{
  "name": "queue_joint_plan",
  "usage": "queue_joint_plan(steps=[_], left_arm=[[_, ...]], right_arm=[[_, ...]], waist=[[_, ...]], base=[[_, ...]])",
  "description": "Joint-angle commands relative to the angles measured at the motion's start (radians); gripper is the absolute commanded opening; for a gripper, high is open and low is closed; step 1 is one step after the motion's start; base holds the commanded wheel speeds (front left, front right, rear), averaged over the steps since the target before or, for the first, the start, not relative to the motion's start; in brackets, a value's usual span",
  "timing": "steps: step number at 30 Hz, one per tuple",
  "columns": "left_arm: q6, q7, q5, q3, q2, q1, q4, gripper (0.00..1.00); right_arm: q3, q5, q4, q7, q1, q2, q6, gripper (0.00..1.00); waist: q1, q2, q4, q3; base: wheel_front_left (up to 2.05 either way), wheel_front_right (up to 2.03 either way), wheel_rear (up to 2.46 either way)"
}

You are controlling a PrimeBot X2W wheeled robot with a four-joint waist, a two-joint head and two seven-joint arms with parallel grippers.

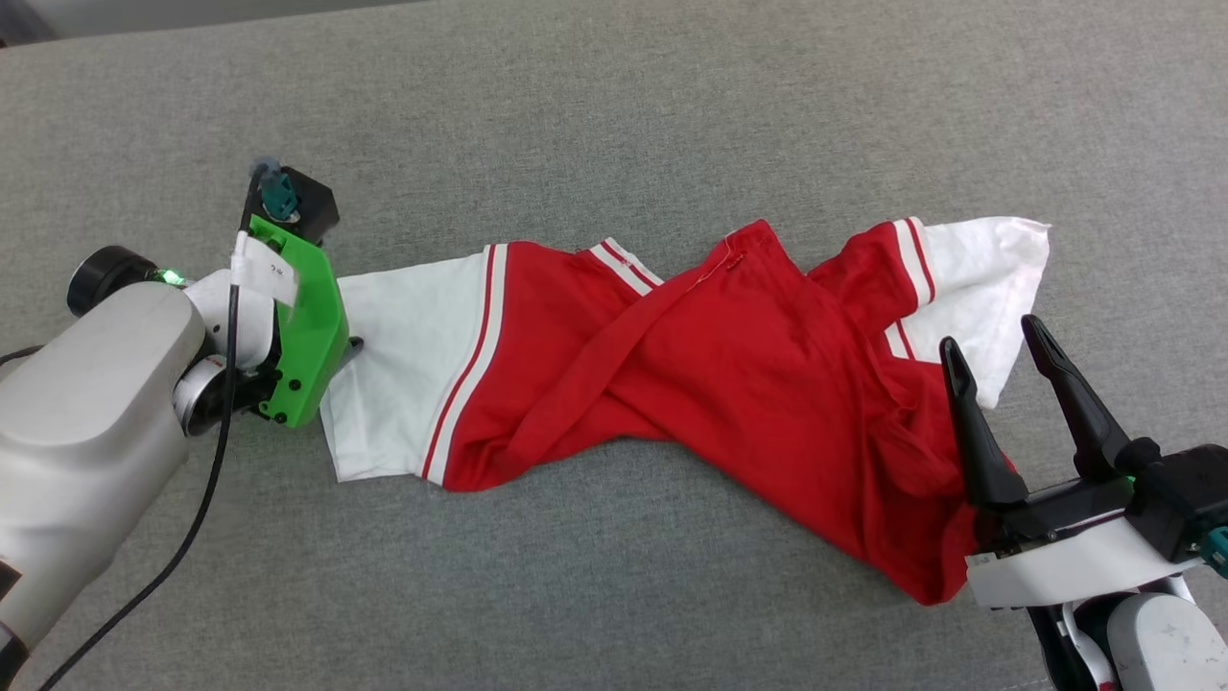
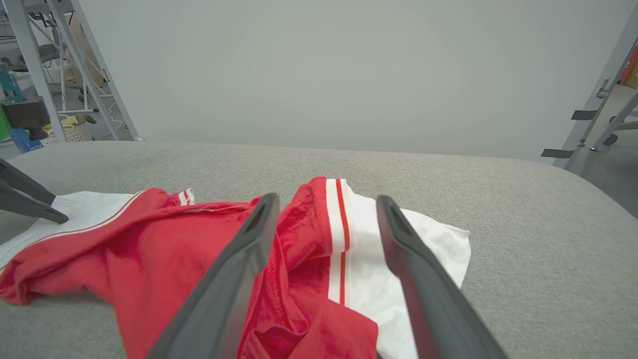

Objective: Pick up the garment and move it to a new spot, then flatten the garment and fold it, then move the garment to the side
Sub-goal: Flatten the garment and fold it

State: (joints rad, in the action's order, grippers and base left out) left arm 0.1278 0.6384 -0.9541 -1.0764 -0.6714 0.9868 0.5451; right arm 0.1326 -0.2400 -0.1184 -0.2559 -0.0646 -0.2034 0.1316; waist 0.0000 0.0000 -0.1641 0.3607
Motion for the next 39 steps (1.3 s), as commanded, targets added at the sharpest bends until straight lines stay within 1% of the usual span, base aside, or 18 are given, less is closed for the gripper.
queue_joint_plan(steps=[1, 3, 7, 11, 14, 17, 20, 21, 22, 23, 27, 29, 31, 32, 33, 35, 37, 39], left_arm=[[0.003, -0.013, -0.003, -0.038, 0.005, -0.013, 0.011, 0.0], [0.003, -0.058, 0.001, -0.059, 0.003, 0.008, 0.012, 0.0], [0.003, -0.169, 0.015, -0.068, -0.002, 0.071, 0.041, 0.0], [0.003, -0.288, 0.038, -0.05, -0.003, 0.128, 0.126, 0.0], [0.001, -0.37, 0.055, -0.037, 0.002, 0.148, 0.217, 0.0], [0.002, -0.405, 0.065, -0.045, 0.015, 0.136, 0.303, 0.0], [0.002, -0.444, 0.051, -0.046, 0.039, 0.106, 0.373, 0.0], [0.002, -0.46, 0.047, -0.045, 0.048, 0.099, 0.389, 0.18], [0.002, -0.482, 0.047, -0.047, 0.058, 0.092, 0.407, 0.56], [0.002, -0.503, 0.05, -0.049, 0.066, 0.09, 0.418, 1.0], [0.002, -0.641, 0.06, -0.042, 0.094, 0.082, 0.45, 1.0], [-0.005, -0.729, 0.065, -0.031, 0.104, 0.077, 0.458, 1.0], [-0.032, -0.835, 0.072, -0.014, 0.114, 0.066, 0.458, 1.0], [-0.045, -0.862, 0.072, -0.003, 0.116, 0.058, 0.452, 1.0], [-0.061, -0.88, 0.075, 0.007, 0.116, 0.051, 0.442, 1.0], [-0.107, -0.897, 0.085, 0.043, 0.118, 0.028, 0.397, 1.0], [-0.169, -0.899, 0.125, 0.116, 0.105, 0.001, 0.281, 1.0], [-0.24, -0.9, 0.186, 0.192, 0.087, -0.072, 0.145, 1.0]], right_arm=[[0.0, 0.007, 0.004, -0.006, -0.018, 0.002, -0.001, 1.0], [-0.001, 0.008, 0.004, -0.006, -0.019, 0.002, -0.001, 1.0], [-0.004, 0.009, 0.001, -0.006, -0.025, 0.002, -0.001, 1.0], [-0.007, 0.01, 0.001, -0.006, -0.026, 0.003, -0.001, 1.0], [-0.012, 0.009, 0.005, -0.006, -0.024, 0.003, -0.001, 1.0], [-0.016, 0.01, 0.01, -0.006, -0.02, 0.005, -0.001, 1.0], [-0.016, 0.01, 0.015, -0.006, -0.018, 0.006, -0.001, 1.0], [-0.017, 0.01, 0.017, -0.006, -0.017, 0.006, -0.001, 1.0], [-0.019, 0.01, 0.018, -0.006, -0.014, 0.006, -0.001, 1.0], [-0.021, 0.01, 0.019, -0.006, -0.012, 0.006, -0.001, 1.0], [-0.028, 0.012, 0.022, -0.006, -0.008, -0.001, -0.001, 1.0], [-0.039, 0.009, 0.023, -0.006, -0.006, -0.007, -0.001, 1.0], [-0.052, 0.005, 0.023, -0.006, -0.004, -0.019, -0.001, 1.0], [-0.056, 0.003, 0.023, -0.006, -0.004, -0.025, -0.001, 1.0], [-0.061, 0.003, 0.022, -0.006, -0.004, -0.032, -0.001, 1.0], [-0.08, -0.005, 0.022, -0.006, -0.006, -0.049, -0.001, 1.0], [-0.098, -0.014, 0.016, -0.006, -0.011, -0.067, -0.001, 1.0], [-0.106, -0.018, 0.011, -0.006, -0.017, -0.083, -0.001, 1.0]], waist=[[0.0, 0.0, -0.001, 0.004], [0.0, 0.0, 0.0, 0.005], [0.0, 0.0, 0.002, 0.003], [0.0, 0.0, -0.004, -0.003], [0.0, 0.0, -0.014, -0.005], [0.0, 0.0, -0.023, -0.007], [0.0, 0.0, -0.028, -0.011], [0.0, 0.0, -0.027, -0.013], [0.0, 0.0, -0.025, -0.017], [0.0, 0.0, -0.022, -0.02], [0.0, 0.0, -0.003, -0.046], [0.0, 0.0, 0.009, -0.064], [0.0, 0.0, 0.025, -0.088], [0.0, 0.0, 0.031, -0.097], [0.0, 0.0, 0.038, -0.105], [0.0, 0.0, 0.059, -0.122], [0.0, 0.0, 0.08, -0.134], [0.0, 0.0, 0.1, -0.144]], base=[[0.0, 0.0, 0.0], [0.0, 0.0, 0.0], [0.0, 0.0, 0.0], [0.0, 0.0, 0.0], [0.0, 0.0, 0.0], [0.0, 0.0, 0.0], [0.0, 0.0, 0.0], [0.0, 0.0, 0.0], [0.0, 0.0, 0.0], [0.0, 0.0, 0.0], [0.0, 0.0, 0.0], [0.0, 0.0, 0.0], [0.0, 0.0, 0.0], [0.0, 0.0, 0.0], [0.0, 0.0, 0.0], [0.0, 0.0, 0.0], [0.0, 0.0, 0.0], [0.0, 0.0, 0.0]])
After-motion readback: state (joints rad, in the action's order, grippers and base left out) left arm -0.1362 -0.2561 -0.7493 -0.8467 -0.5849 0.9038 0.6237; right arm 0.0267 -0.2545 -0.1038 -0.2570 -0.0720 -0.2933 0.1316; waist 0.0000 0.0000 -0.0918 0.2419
